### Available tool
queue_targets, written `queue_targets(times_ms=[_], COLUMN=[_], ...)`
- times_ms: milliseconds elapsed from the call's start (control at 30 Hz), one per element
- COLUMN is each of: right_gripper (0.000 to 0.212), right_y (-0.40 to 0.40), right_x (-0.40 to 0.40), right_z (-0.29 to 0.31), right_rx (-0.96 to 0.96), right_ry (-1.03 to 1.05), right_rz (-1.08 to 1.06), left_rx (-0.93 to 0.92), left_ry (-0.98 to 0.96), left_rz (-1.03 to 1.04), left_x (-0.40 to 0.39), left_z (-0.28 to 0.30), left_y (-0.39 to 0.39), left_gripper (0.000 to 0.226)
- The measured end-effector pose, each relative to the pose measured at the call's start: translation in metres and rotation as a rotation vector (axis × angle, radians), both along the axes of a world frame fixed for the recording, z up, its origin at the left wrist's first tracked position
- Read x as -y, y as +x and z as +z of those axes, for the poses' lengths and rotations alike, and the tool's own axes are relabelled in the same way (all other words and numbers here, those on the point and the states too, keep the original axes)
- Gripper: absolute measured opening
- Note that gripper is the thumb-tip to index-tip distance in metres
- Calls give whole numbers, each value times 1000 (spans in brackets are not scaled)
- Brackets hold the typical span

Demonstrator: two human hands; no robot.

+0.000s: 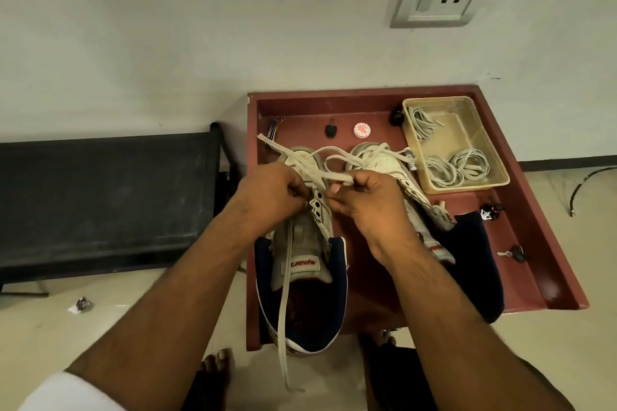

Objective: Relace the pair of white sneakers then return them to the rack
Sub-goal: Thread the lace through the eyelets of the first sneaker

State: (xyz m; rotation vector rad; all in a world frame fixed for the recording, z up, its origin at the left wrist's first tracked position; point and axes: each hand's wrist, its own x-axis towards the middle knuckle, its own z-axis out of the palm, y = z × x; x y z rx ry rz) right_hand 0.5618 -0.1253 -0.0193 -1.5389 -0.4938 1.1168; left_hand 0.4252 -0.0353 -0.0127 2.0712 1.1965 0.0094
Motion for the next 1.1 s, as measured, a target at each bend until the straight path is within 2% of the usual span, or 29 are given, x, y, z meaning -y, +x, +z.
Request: queue_targets(times_ms=[67, 133, 333, 467, 567, 700, 933, 1000, 1100], right_gripper=[25, 21, 5, 4, 15, 40, 51, 42, 9], right_y=[0, 1, -1, -1, 2, -1, -3, -2, -2], right_x=[1, 1, 0, -1, -1, -2, -1, -1, -1], right_z=[-4, -8, -21, -23, -23, -26, -30, -31, -29], right_rx=[113, 207, 330, 375, 419, 508, 534, 523, 512], right_ry=[-35, -45, -66, -74, -99, -131, -97, -97, -63], right_rz=[19, -4, 0, -48, -50, -74, -4, 44, 114], left_rx=[-29, -21, 172, 188, 177, 156, 140, 126, 113], left_ry=[37, 51, -28, -40, -46, -46, -57, -53, -13], left_rz=[8, 44, 162, 177, 183, 190, 163, 155, 188], left_x=[0, 0, 6, 7, 7, 8, 7, 5, 8], left_z=[-4, -7, -18, -20, -22, -23, -26, -28, -32], left_y=[2, 5, 4, 4, 5, 5, 5, 5, 7], left_gripper=[13, 11, 9, 11, 12, 11, 12, 19, 22])
